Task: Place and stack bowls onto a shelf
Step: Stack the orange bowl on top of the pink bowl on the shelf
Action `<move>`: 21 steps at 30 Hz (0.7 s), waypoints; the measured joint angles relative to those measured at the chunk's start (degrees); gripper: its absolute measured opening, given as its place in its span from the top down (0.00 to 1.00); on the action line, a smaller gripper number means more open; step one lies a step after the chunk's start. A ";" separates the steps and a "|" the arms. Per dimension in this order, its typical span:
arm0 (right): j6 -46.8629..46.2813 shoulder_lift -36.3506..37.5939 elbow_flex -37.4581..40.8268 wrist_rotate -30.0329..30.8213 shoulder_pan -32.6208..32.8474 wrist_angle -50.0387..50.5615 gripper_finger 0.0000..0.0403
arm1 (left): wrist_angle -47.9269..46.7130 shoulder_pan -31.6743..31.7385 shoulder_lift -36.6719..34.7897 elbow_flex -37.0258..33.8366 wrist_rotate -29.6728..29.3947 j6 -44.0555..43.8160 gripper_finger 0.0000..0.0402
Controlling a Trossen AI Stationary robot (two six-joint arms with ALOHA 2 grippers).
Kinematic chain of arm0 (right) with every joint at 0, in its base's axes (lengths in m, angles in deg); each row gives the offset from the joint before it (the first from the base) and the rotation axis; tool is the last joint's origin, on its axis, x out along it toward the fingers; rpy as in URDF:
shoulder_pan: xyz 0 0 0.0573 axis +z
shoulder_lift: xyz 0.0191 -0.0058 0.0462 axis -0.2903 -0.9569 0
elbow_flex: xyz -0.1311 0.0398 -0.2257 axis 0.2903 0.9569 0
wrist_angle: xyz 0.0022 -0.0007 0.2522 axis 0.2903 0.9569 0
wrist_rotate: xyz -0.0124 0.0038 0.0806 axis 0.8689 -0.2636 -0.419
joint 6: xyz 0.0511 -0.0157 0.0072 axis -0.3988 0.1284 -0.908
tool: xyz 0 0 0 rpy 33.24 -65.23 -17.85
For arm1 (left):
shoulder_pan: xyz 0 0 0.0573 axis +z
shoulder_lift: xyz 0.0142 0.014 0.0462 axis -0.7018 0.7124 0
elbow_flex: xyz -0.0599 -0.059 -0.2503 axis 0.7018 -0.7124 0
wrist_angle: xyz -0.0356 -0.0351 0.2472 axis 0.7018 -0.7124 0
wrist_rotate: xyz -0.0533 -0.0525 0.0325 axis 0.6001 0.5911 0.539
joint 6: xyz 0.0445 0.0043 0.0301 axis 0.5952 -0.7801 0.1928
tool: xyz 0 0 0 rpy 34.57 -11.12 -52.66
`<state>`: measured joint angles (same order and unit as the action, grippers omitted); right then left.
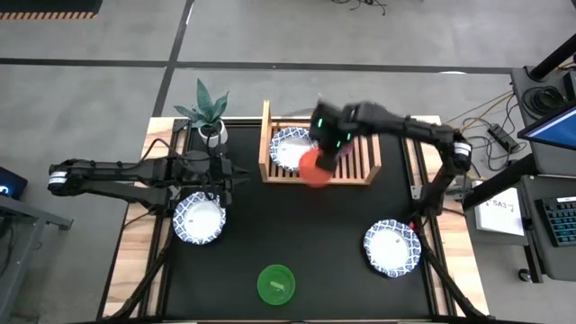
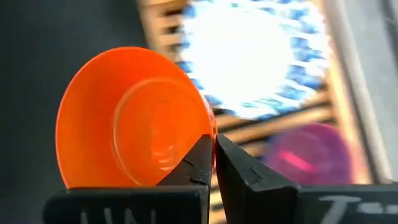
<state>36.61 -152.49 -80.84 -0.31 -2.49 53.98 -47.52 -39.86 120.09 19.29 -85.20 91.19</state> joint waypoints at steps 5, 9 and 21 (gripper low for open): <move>7.21 -0.02 0.89 0.10 -12.78 0.39 0.98 | 0.00 0.00 0.00 0.00 -0.01 0.00 0.77; 10.24 -0.22 3.41 -0.71 -21.03 0.11 0.98 | 0.00 -0.02 0.00 0.00 -0.01 0.00 0.77; 10.44 -0.22 7.53 -4.78 -26.43 -6.03 0.98 | 0.13 -0.01 0.07 0.01 -0.02 0.24 0.77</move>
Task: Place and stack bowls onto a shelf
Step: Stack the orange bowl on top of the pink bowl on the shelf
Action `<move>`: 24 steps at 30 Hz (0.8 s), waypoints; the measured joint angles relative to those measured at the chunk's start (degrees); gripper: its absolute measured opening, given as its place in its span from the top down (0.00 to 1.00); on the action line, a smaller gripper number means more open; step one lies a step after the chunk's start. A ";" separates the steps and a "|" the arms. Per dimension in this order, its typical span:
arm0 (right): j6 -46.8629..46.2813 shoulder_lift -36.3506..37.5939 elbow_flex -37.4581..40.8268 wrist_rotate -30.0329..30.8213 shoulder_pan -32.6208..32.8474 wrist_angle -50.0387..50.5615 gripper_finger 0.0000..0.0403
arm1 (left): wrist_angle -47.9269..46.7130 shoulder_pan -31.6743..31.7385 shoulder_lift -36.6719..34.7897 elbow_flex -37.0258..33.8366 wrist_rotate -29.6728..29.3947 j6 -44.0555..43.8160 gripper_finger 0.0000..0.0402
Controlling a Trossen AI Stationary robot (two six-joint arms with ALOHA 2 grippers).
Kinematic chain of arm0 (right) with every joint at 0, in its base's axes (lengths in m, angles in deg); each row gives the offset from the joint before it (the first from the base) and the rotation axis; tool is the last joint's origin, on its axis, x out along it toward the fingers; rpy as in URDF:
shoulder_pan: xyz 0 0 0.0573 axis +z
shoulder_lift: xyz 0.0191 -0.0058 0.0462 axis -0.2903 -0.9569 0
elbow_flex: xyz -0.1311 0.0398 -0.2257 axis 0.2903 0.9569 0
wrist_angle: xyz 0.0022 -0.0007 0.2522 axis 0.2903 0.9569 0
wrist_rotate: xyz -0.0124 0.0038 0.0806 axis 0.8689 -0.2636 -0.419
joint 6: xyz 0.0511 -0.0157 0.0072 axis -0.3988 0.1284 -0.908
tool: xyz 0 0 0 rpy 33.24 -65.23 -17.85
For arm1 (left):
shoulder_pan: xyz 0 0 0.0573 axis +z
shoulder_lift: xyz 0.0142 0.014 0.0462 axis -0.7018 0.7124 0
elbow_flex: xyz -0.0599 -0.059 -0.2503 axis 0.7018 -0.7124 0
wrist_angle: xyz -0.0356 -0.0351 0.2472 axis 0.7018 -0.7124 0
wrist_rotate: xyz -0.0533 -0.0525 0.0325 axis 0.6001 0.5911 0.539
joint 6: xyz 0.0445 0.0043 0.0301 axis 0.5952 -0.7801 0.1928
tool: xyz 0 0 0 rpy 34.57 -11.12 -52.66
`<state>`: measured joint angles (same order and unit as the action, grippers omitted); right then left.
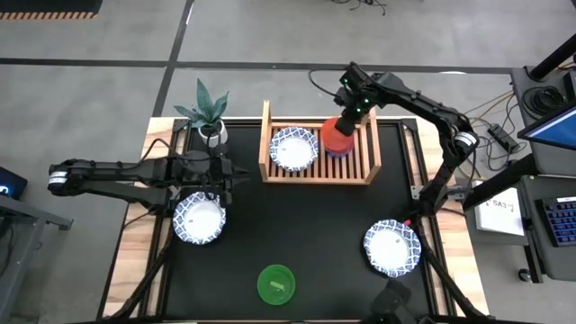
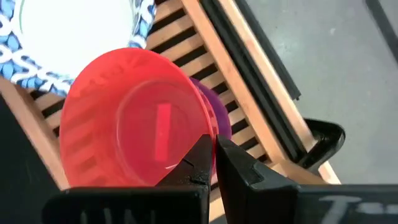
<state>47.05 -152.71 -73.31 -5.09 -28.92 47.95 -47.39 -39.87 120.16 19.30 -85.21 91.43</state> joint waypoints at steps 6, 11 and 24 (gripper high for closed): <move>-1.24 0.00 1.27 0.20 0.00 -2.25 0.92 | 0.04 0.00 0.76 -0.01 0.00 0.00 0.77; -1.63 0.00 2.07 0.39 0.00 -2.09 0.84 | 0.06 0.01 1.53 0.01 0.00 0.00 0.77; -1.70 -1.20 3.30 7.73 1.04 -2.17 0.91 | 1.47 -0.01 1.84 0.01 0.00 0.00 0.77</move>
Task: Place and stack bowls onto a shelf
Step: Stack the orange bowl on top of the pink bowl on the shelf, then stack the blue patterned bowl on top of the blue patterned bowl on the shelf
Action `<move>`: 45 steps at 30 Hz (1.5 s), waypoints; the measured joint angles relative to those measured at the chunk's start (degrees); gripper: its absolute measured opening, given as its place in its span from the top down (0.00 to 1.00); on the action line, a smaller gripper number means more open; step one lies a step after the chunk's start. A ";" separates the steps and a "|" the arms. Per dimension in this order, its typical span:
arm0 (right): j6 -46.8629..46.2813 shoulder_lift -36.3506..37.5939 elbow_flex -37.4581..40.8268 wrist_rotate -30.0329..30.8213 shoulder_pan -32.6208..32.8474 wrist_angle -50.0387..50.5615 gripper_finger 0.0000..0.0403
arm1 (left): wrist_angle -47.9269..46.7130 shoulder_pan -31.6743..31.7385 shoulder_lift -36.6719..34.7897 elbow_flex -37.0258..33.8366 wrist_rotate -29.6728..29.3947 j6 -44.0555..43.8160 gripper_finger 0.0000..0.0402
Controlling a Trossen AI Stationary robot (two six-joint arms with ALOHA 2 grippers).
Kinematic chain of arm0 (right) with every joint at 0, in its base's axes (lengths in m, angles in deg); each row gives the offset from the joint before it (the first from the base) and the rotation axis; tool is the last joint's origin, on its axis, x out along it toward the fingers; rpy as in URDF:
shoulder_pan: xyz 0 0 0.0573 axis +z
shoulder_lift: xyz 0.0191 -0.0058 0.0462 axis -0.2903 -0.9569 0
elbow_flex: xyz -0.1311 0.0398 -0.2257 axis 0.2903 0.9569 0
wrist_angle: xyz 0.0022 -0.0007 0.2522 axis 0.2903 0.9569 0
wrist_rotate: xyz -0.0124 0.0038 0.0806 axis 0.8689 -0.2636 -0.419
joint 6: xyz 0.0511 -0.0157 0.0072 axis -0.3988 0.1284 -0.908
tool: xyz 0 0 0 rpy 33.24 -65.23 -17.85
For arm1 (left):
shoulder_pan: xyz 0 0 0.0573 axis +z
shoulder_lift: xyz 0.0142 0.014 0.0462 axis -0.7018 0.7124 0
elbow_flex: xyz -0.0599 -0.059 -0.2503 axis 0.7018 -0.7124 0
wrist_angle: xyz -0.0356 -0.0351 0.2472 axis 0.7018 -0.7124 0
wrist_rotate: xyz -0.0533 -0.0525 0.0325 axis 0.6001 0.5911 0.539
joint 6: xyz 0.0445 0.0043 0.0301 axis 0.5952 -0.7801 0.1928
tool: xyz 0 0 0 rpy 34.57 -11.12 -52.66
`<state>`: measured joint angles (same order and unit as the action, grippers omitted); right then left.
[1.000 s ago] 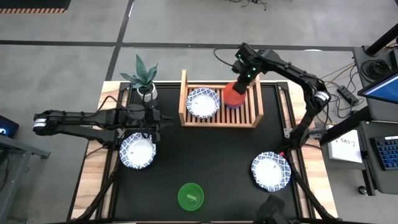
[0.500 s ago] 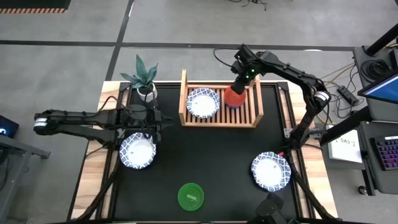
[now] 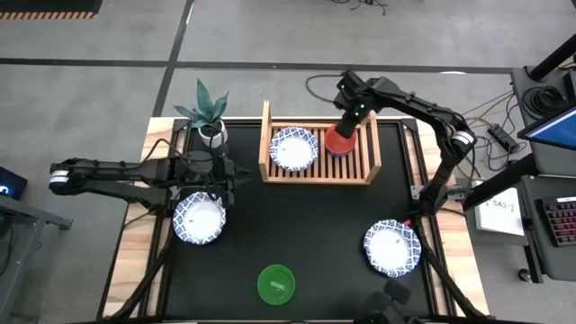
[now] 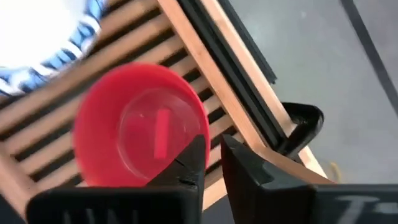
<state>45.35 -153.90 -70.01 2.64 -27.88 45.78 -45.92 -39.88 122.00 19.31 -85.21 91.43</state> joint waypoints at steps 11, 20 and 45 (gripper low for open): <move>5.28 -5.07 0.26 11.02 2.52 -4.02 0.98 | -0.09 0.02 0.00 0.00 0.00 0.00 0.77; 5.04 -8.32 0.26 11.43 2.52 -2.27 0.98 | -0.14 0.00 0.00 0.00 0.00 0.34 0.77; -5.47 18.64 23.19 2.30 25.69 -25.54 0.98 | -3.13 -0.47 0.00 0.00 0.46 -13.71 0.77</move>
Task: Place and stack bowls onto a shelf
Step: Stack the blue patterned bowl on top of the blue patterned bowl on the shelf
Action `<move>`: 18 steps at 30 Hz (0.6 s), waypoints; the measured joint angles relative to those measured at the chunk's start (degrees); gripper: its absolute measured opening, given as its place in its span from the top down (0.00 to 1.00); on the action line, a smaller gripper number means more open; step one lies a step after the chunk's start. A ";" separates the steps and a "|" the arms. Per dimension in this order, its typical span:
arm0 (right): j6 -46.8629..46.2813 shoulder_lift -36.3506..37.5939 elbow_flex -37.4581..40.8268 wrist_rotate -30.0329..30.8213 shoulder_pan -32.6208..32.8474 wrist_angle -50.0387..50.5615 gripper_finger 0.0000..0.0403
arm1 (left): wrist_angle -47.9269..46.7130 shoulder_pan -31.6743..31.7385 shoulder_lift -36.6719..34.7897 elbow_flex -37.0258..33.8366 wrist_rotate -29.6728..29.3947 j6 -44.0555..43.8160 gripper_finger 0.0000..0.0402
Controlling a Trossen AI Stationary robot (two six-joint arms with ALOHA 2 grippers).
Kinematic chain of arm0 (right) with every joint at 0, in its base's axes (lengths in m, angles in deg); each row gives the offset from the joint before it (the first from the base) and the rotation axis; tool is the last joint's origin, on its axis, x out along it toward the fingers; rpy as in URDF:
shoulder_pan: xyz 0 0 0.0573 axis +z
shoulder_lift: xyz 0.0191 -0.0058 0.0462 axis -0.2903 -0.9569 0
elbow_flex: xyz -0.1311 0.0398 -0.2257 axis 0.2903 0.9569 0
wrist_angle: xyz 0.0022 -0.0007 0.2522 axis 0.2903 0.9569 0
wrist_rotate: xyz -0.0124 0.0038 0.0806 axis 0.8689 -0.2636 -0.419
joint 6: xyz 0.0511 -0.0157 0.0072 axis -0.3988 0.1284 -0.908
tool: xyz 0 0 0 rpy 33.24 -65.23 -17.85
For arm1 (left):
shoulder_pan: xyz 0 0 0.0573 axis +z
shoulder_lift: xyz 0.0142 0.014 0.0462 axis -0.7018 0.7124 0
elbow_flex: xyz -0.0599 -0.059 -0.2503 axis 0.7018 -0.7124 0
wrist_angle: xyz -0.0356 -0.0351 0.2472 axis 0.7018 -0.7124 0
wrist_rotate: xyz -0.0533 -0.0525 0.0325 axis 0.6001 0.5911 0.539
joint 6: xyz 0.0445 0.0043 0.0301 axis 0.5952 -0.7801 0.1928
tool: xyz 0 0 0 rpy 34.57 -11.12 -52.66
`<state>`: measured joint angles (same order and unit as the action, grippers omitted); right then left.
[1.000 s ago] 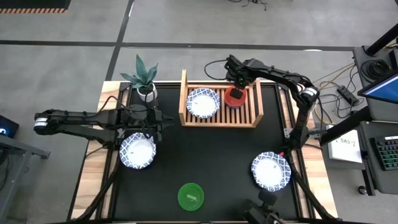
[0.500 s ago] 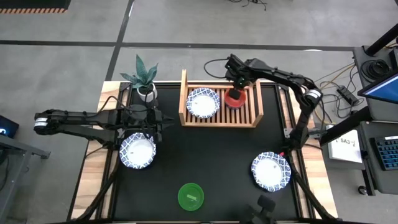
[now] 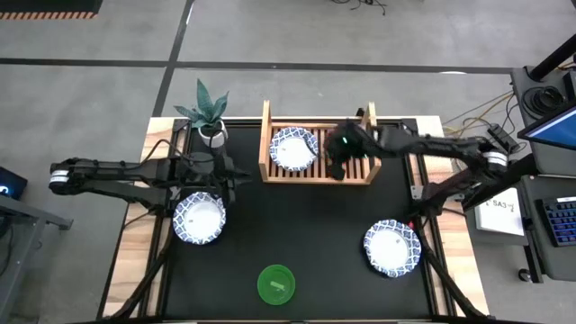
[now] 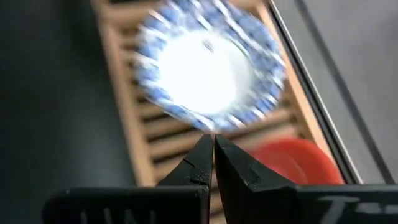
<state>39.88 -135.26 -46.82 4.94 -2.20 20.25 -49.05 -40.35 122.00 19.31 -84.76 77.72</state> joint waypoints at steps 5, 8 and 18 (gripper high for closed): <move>0.91 8.03 11.77 -0.03 7.20 -16.94 0.98 | -3.90 -2.90 0.00 0.00 4.13 -11.65 0.77; 2.01 11.86 17.36 -0.04 10.17 -25.08 0.98 | -3.94 -6.30 0.00 0.00 8.10 -18.02 0.77; 1.00 19.31 24.76 0.17 12.99 -30.16 0.98 | -3.52 -16.59 2.12 0.00 9.70 -44.52 0.78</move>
<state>40.88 -115.94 -22.06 5.11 10.79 -9.91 -52.57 -56.94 124.12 19.31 -75.06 33.20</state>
